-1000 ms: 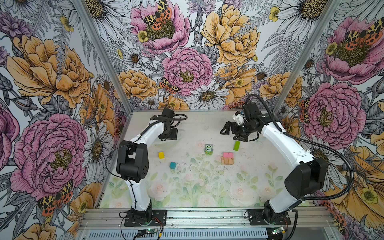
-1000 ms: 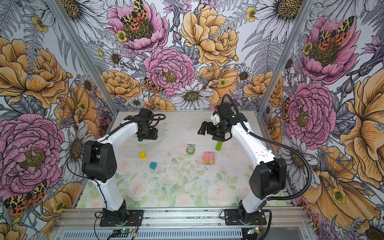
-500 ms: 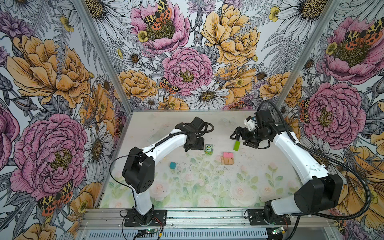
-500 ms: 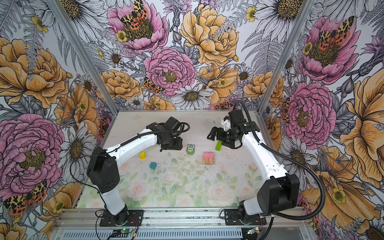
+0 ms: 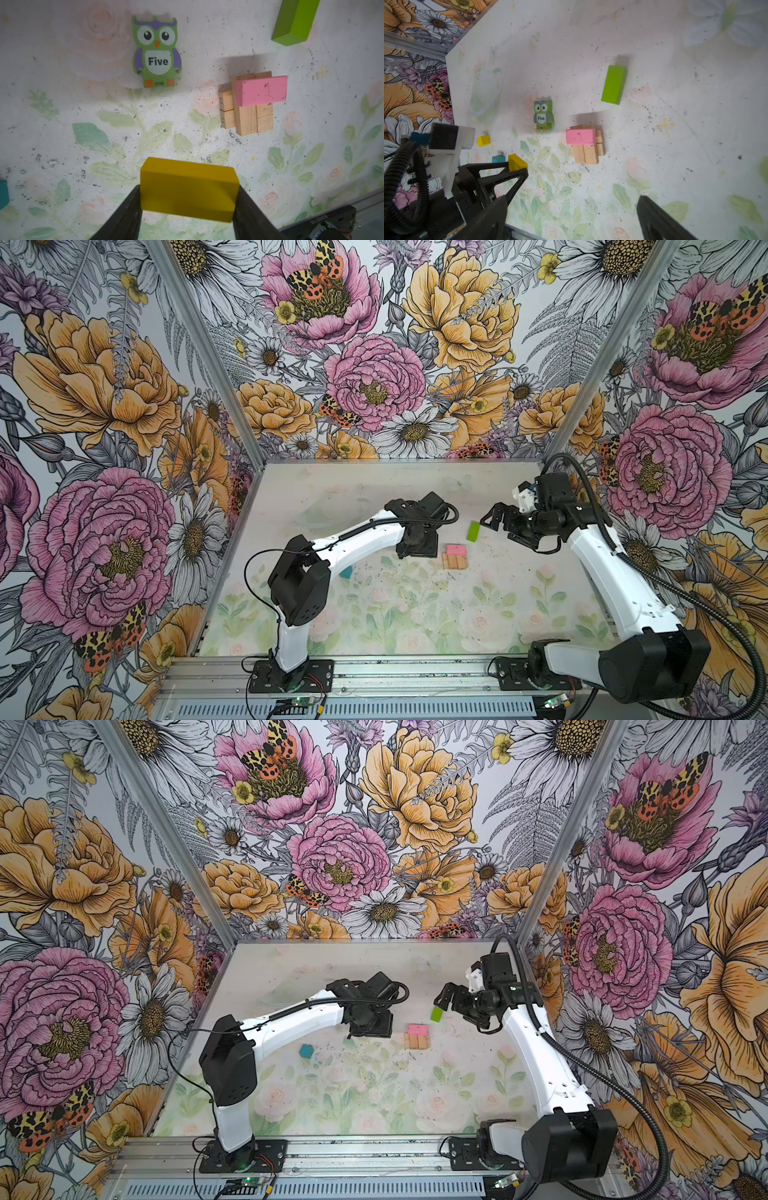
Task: Build the wood block tower
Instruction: 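Lower the yellow block against the stack beside the pink block with the left gripper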
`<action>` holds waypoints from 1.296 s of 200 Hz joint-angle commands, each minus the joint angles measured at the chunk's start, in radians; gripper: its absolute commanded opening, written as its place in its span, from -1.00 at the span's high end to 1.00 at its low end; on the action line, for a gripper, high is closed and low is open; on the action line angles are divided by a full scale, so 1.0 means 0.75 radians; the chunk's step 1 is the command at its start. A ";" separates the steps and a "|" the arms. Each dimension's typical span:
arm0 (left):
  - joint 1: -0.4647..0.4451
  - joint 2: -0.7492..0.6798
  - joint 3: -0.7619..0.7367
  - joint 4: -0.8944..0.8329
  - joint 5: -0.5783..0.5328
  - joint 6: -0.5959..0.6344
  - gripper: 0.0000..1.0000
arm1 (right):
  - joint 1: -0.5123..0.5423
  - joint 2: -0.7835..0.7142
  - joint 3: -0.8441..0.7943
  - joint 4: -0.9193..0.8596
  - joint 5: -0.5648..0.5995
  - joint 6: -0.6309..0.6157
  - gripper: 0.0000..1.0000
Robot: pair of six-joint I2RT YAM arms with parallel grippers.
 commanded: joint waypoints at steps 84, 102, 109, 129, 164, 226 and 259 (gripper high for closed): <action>-0.135 0.365 0.459 -0.145 -0.061 -0.114 0.13 | -0.193 -0.259 -0.120 -0.030 0.337 0.104 -0.99; -0.148 0.401 0.506 -0.164 -0.065 -0.116 0.13 | -0.198 -0.285 -0.129 -0.043 0.341 0.107 -0.99; -0.150 0.414 0.523 -0.177 -0.069 -0.117 0.13 | -0.200 -0.294 -0.132 -0.044 0.347 0.112 -0.99; -0.156 0.448 0.569 -0.205 -0.073 -0.116 0.13 | -0.204 -0.309 -0.135 -0.044 0.353 0.115 -0.99; -0.169 0.488 0.634 -0.251 -0.090 -0.117 0.12 | -0.212 -0.337 -0.146 -0.048 0.363 0.119 -0.99; -0.174 0.560 0.736 -0.284 -0.086 -0.106 0.08 | -0.217 -0.379 -0.148 -0.064 0.378 0.117 -0.99; -0.174 0.589 0.761 -0.286 -0.082 -0.099 0.05 | -0.217 -0.391 -0.161 -0.062 0.366 0.117 -0.99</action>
